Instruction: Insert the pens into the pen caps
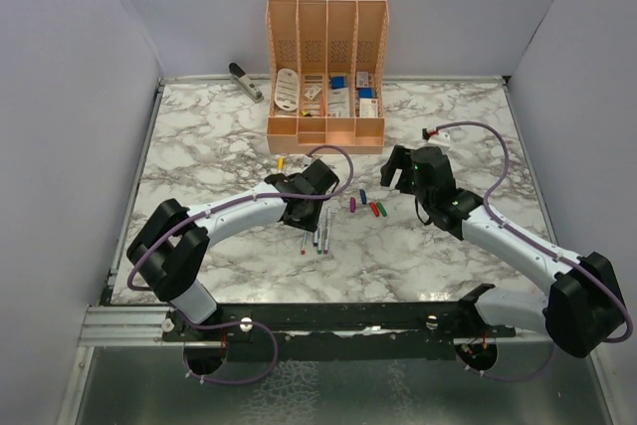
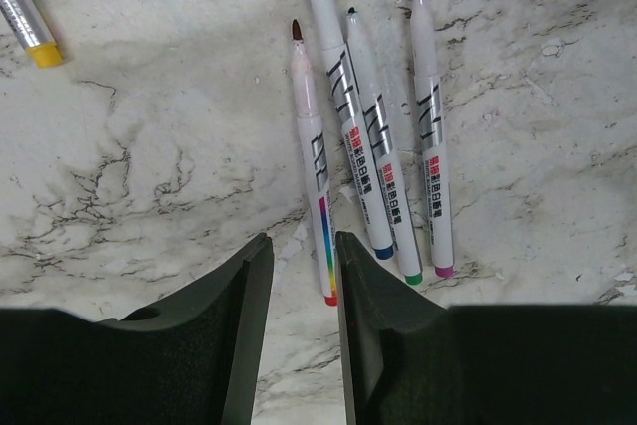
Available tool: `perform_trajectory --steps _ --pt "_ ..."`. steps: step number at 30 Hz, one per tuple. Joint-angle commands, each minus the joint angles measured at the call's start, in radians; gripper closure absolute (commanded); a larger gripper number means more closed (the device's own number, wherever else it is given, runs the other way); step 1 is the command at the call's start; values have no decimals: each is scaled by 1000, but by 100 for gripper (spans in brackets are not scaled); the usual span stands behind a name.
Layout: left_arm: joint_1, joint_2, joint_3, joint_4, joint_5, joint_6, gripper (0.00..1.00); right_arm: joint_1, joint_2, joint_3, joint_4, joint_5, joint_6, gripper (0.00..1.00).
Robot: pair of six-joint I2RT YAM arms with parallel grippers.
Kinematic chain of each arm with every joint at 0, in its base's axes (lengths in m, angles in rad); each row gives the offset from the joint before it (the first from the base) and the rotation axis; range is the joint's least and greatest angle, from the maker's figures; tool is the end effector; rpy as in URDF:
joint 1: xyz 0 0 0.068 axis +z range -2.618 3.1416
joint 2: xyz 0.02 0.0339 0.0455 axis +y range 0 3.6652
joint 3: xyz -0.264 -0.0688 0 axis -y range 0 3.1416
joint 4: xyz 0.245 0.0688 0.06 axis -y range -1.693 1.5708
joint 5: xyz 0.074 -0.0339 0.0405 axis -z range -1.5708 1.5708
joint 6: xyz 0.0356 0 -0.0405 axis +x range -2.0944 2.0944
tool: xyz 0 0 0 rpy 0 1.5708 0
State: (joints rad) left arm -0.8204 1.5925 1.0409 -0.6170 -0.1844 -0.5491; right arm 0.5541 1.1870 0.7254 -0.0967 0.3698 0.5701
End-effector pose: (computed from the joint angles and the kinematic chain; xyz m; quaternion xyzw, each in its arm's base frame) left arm 0.2152 -0.2212 0.1998 0.1137 0.9692 -0.0559 0.2111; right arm 0.2263 0.1249 0.2461 0.0960 0.8589 0.1180 0.4890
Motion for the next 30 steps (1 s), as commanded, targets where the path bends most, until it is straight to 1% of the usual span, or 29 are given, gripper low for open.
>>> perform_trajectory --steps 1,29,30 --pt "-10 16 24 -44 19 -18 66 -1 20 7 -11 -19 18 22" --pt "-22 98 14 -43 37 -7 66 0 46 23 -9 -21 21 22" --pt "-22 123 17 -43 37 -6 66 0 46 24 -9 -21 21 22"
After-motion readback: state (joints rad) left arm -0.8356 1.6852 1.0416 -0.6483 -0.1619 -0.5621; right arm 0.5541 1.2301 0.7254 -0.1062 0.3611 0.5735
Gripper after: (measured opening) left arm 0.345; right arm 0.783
